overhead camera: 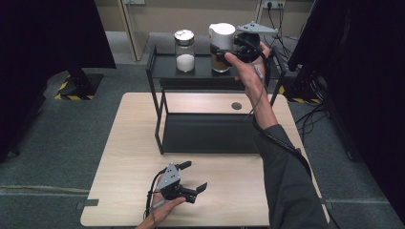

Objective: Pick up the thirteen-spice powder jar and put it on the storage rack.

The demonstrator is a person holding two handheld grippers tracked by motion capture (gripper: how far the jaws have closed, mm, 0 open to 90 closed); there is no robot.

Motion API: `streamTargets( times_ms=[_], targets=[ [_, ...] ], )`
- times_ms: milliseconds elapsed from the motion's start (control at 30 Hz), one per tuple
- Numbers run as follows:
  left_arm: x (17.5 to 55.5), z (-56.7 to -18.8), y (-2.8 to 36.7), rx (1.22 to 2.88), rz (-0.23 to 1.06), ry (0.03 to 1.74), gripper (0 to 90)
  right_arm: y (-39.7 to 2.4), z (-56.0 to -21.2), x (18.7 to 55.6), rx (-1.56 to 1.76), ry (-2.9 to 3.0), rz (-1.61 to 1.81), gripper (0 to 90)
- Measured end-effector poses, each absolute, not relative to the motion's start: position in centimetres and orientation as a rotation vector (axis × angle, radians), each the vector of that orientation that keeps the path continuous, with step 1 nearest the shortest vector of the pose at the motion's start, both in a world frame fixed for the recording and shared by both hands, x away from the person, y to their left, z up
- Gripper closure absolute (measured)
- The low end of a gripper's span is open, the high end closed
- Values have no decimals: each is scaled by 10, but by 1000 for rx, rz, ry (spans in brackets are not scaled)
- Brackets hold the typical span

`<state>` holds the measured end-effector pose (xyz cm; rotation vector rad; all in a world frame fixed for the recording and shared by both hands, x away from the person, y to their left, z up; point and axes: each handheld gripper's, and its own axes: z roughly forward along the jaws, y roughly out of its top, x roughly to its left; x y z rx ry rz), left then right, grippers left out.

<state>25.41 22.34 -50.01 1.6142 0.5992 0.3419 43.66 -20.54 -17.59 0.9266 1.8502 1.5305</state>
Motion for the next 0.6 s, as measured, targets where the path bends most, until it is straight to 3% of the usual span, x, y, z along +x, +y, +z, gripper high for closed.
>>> streamTargets(
  times_ms=[167, 600],
  targets=[
    [254, -500, 223, 1613, 342, 599, 4, -207, -173, 433, 942, 1861, 1526, 34],
    [254, -500, 223, 1618, 348, 601, 4, -222, -181, 414, 896, 1825, 1600, 7]
  ],
)
